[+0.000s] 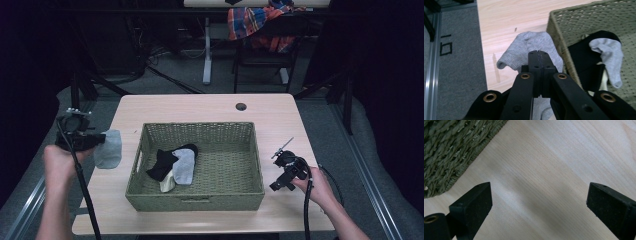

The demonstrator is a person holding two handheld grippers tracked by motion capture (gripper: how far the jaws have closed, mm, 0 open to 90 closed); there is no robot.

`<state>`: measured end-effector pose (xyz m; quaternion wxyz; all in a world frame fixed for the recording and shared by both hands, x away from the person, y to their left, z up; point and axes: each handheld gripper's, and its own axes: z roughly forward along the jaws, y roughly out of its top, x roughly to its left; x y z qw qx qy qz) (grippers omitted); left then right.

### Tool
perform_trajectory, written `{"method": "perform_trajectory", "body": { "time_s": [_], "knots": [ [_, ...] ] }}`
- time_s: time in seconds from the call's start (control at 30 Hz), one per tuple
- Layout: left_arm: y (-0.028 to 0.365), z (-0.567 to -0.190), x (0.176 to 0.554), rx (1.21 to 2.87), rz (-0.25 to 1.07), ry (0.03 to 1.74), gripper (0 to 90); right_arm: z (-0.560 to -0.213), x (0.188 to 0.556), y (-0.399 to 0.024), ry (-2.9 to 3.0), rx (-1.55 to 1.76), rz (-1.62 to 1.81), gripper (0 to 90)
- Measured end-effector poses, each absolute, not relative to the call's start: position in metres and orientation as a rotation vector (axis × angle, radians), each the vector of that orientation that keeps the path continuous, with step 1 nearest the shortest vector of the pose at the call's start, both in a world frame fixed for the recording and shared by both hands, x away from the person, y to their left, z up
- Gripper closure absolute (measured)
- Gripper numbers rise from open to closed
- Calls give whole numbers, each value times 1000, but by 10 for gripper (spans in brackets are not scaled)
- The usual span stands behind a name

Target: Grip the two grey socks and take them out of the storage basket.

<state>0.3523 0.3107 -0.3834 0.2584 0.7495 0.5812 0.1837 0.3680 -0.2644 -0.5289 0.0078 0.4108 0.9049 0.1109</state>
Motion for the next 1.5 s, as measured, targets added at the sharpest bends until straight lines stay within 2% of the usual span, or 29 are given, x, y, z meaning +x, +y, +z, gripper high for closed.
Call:
{"method": "perform_trajectory", "body": {
  "time_s": [0.47,0.97,1.23,1.5],
  "knots": [
    [329,-440,355,2030,420,1650,900,-529,369,-264,2846,1261,308,59],
    [327,-476,364,2045,351,1646,900,-531,368,-262,2839,1277,324,59],
    [319,-499,373,2130,301,1665,900,-531,368,-262,2848,1272,305,59],
    [325,-508,376,2122,279,1699,878,-531,369,-262,2868,1246,282,59]
  ]
}}
